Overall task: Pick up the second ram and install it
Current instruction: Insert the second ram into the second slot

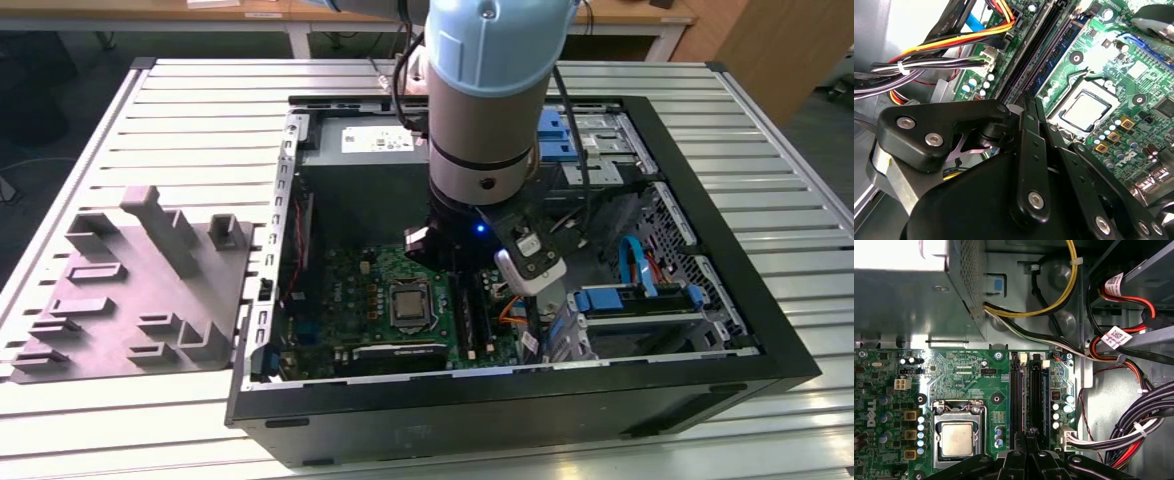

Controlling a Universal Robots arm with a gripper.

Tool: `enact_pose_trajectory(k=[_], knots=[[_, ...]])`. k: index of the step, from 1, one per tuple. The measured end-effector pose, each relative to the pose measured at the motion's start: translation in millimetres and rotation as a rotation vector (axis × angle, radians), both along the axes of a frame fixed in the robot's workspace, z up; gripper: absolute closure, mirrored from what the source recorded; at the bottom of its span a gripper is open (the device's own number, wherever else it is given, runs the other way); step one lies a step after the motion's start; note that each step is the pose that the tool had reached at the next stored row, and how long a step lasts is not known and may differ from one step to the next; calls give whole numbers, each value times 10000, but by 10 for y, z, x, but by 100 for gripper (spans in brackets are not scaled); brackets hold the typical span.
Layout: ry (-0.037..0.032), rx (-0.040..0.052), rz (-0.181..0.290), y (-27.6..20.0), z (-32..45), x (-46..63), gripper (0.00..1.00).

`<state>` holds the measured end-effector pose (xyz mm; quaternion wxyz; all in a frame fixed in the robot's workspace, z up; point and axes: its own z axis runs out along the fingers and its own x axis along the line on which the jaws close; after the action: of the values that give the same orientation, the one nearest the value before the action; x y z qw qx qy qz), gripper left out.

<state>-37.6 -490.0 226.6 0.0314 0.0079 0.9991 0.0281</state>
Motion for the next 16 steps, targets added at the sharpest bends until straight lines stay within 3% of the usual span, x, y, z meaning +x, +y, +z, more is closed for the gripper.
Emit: enact_pose_trajectory(k=[16], knots=[[-1, 2, 0, -5, -18, 2, 88]])
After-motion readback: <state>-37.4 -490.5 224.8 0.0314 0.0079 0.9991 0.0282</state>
